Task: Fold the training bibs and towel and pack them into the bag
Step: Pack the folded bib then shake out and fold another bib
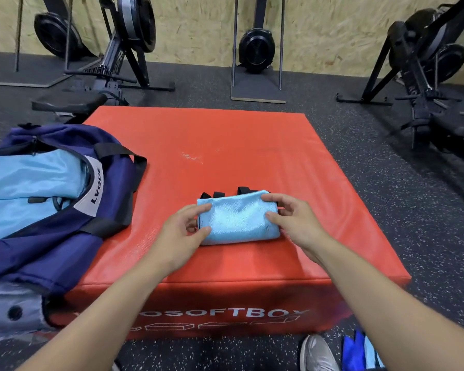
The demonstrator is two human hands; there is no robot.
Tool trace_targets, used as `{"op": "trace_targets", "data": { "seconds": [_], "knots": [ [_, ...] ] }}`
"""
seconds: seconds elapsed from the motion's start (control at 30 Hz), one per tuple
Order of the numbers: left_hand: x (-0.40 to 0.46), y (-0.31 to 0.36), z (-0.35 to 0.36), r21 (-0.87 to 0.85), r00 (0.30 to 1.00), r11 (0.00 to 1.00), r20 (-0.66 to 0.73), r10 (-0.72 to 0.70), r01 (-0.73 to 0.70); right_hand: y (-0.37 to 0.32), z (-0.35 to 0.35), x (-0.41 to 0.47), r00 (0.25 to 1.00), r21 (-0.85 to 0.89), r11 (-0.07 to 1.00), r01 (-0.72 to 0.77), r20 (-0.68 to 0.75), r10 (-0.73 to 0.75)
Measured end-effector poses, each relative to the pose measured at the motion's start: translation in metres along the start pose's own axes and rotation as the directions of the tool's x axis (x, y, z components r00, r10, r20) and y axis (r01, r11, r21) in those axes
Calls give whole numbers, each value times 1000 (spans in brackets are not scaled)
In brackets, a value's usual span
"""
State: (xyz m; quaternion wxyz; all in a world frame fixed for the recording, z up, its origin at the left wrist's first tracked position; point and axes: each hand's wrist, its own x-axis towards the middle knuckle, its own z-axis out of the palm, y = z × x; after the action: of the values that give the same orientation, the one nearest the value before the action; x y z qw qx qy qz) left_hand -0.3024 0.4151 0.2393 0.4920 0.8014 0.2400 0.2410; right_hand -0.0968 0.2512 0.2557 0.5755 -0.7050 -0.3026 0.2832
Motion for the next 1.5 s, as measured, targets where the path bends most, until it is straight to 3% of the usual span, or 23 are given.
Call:
{"op": "trace_targets", "data": {
  "seconds": [0.17, 0.33, 0.47, 0.67, 0.87, 1.03, 1.13, 1.5],
  "knots": [
    [12, -7, 6, 66, 999, 998, -41, 7, -4, 9, 5, 14, 996, -99, 992, -85, -44, 81],
    [17, -20, 9, 132, 996, 991, -87, 37, -25, 9, 9, 16, 993, -164, 985, -44, -118, 25],
    [14, -21, 15, 299, 995, 954, -104, -3, 34, 13, 11, 16, 997, -226, 973, -49, -68, 34],
    [9, -22, 19, 388, 997, 919, 7, -81, 71, 24, 13, 13, 993, -447, 895, -11, -112, -43],
    [10, -16, 19, 223, 997, 975, 79, -6, -12, 17, 13, 1, 993, -201, 979, 45, -95, -65],
    [5, 1, 3, -210, 997, 976, 57, 61, -48, -3, 13, -13, 993, 71, 991, 115, 11, -116],
    [-4, 15, -17, -341, 999, 940, 35, 36, -22, -20, 15, -24, 992, 166, 981, 97, 64, -109],
    [-63, 44, -131, -107, 998, 994, -57, -10, 4, -70, 115, -58, 987, 300, 954, 7, 149, -54]
  ]
}}
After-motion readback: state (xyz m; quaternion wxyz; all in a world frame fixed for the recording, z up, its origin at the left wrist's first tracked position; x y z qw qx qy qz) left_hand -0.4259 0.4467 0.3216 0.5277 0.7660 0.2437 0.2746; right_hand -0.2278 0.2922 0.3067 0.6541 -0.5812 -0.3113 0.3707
